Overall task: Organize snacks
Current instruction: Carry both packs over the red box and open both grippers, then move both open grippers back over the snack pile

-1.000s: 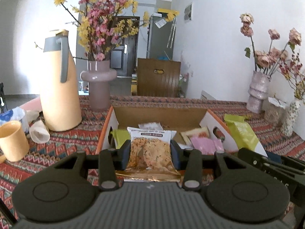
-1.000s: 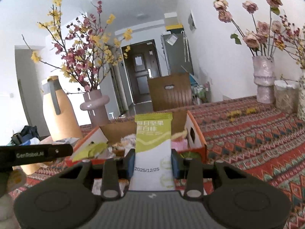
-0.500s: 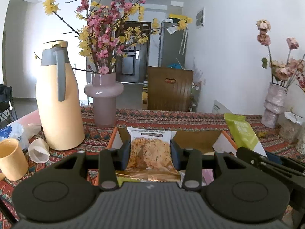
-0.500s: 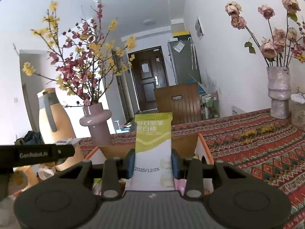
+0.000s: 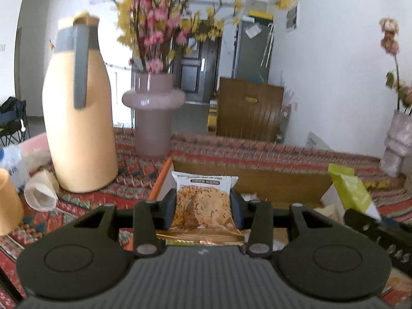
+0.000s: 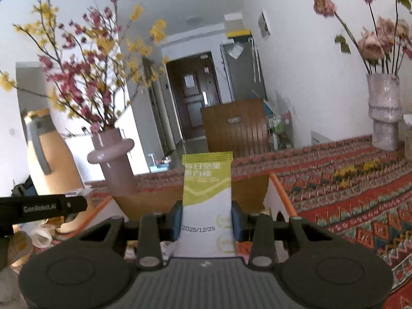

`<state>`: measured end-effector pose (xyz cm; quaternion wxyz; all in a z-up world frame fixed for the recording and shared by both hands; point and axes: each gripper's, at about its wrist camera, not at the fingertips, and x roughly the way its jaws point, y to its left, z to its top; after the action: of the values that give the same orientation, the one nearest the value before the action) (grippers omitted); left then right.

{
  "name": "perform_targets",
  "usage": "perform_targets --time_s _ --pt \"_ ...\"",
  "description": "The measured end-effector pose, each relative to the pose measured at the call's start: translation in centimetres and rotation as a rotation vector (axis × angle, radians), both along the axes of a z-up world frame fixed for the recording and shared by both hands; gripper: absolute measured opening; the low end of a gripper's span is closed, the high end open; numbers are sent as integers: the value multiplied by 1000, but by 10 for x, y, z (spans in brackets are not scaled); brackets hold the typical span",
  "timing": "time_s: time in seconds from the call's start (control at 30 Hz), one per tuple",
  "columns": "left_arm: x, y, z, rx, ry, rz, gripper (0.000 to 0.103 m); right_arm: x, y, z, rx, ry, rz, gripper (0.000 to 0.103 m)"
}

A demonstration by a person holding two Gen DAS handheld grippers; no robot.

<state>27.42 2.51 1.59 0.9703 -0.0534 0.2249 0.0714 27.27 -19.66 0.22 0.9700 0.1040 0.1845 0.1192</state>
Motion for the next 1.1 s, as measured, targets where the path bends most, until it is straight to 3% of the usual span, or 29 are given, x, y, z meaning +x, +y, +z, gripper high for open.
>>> perform_targets --time_s 0.1,0.17,0.23,0.27,0.33,0.4,0.8,1.1 --pt "3 7 -4 -30 20 -10 46 5 2 -7 -14 33 0 41" --pt "-2 12 -2 -54 3 -6 60 5 2 -9 -13 40 -12 44" --pt "-9 14 2 -60 -30 12 96 4 -1 -9 -2 40 -18 75" --pt "-12 13 4 -54 -45 24 101 3 -3 -8 9 32 -26 83" --pt "-17 11 7 -49 -65 28 103 -1 -6 -7 20 11 -38 96" --pt "-18 9 10 -47 -74 36 103 -2 -8 -7 33 0 -41 103" --pt "-64 5 37 -76 -90 31 103 -42 -27 18 0 -67 -52 103" --pt "-102 -9 23 -62 -9 -32 103 -77 -46 -7 -128 92 -59 103"
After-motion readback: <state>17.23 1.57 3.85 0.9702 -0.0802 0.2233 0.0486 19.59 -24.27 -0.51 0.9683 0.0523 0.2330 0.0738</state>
